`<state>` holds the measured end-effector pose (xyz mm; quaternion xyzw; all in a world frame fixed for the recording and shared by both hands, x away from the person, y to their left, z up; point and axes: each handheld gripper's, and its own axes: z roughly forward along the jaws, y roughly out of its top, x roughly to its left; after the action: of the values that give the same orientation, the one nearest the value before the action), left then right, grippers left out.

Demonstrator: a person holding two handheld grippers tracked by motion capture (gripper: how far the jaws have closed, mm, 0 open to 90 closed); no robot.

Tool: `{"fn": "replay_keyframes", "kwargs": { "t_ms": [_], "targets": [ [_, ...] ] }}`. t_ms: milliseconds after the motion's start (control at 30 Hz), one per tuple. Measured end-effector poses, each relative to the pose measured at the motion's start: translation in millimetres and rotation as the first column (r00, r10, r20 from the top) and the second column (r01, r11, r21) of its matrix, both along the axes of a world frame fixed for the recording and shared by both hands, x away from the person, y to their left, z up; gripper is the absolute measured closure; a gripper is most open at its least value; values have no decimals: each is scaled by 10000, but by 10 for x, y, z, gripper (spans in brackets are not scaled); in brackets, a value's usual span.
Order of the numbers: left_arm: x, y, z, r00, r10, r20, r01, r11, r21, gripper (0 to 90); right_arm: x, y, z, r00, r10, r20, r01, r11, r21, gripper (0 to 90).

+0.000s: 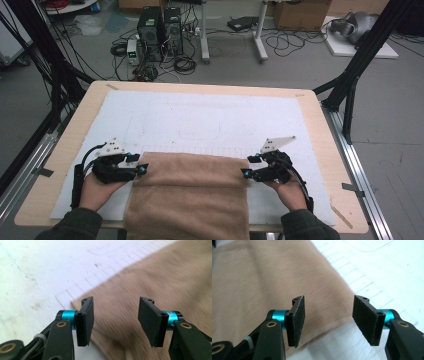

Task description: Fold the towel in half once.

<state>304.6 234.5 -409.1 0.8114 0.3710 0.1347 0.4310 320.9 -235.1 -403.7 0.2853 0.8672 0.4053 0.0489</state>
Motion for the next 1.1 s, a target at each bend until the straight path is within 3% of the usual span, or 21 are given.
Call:
{"fn": "replay_keyframes", "kwargs": {
  "t_ms": [100,167,200,267,300,333,400,467,533,733,1100],
  "targets": [
    [197,-84,-57,9991,192,-369,-179,9992,361,469,215,71,-73,9996,-237,-177,236,9997,-39,428],
    [295,-124,-128,9955,606,-724,-548,9954,787,448,335,117,-143,9977,-508,-451,490,9980,-390,437],
    [324,-129,-165,9950,581,-811,-501,9939,980,447,375,138,-186,9972,-511,-549,481,9974,-542,447],
    [367,-141,-241,9913,436,-1241,-278,9916,1262,513,415,187,-270,9945,-486,-933,392,9942,-1003,483],
    [363,-138,-250,9915,232,-1279,-97,9944,1056,570,414,207,-303,9947,-368,-963,267,9943,-1033,506],
    [350,-145,-251,9931,101,-1164,15,9951,988,655,397,208,-300,9958,-315,-861,229,9948,-993,580],
    [337,-172,-246,9938,-80,-1111,199,9941,1064,751,394,208,-296,9932,68,-1164,-162,9967,-800,717],
    [320,-188,-230,9951,-106,-988,223,9927,1184,805,394,213,-284,9932,283,-1128,-368,9966,-738,760],
    [299,-186,-203,9974,4,-717,86,9921,1248,828,386,209,-263,9935,255,-1106,-332,9971,-689,773],
    [277,-87,-115,9988,244,-426,-225,9988,445,844,350,183,-181,9973,191,-713,-223,9988,-441,767],
    [172,-37,-1,9997,213,111,-214,9997,102,843,279,187,3,9995,324,-36,-324,9992,-246,770]
  ]
}}
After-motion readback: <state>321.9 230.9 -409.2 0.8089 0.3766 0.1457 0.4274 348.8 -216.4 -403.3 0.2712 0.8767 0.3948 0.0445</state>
